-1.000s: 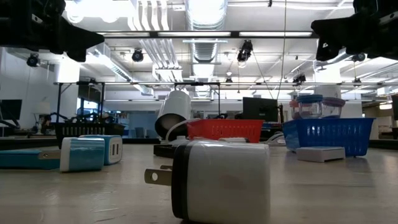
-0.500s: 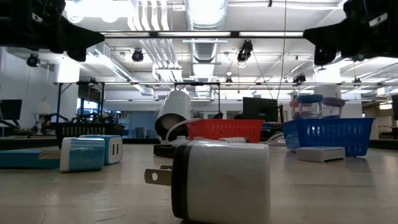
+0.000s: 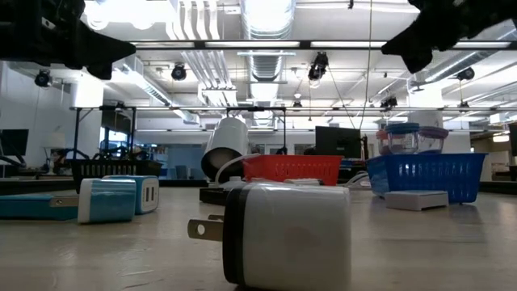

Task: Pick & Place Office items
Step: Put the bottom white digital clock into the red bin

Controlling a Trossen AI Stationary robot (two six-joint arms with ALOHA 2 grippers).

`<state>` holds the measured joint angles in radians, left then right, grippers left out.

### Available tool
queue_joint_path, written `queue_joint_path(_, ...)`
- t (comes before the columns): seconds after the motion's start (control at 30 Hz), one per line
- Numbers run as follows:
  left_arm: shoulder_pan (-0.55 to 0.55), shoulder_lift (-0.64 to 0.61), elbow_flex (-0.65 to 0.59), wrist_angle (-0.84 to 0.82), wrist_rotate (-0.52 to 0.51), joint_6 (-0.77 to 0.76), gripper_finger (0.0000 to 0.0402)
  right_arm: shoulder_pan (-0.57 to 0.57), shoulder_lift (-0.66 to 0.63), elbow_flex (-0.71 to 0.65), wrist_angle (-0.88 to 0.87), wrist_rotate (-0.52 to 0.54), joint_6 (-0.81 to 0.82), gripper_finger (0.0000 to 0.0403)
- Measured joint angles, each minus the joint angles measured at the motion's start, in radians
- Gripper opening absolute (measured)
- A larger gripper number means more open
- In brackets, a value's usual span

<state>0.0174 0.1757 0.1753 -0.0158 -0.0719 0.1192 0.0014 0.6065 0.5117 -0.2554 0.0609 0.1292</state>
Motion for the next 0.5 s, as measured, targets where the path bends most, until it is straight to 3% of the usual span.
queue_joint_path(0.33,0.0,0.0,0.0,-0.015,0.0,0.0,0.0005,0.103,0.213,0.324,-0.472,0.023,0.066,0.0008)
queue_joint_path(0.5,0.0,0.0,0.0,-0.015,0.0,-0.008,0.0005,0.157,0.329,0.481,-0.72,0.021,0.183,0.0008)
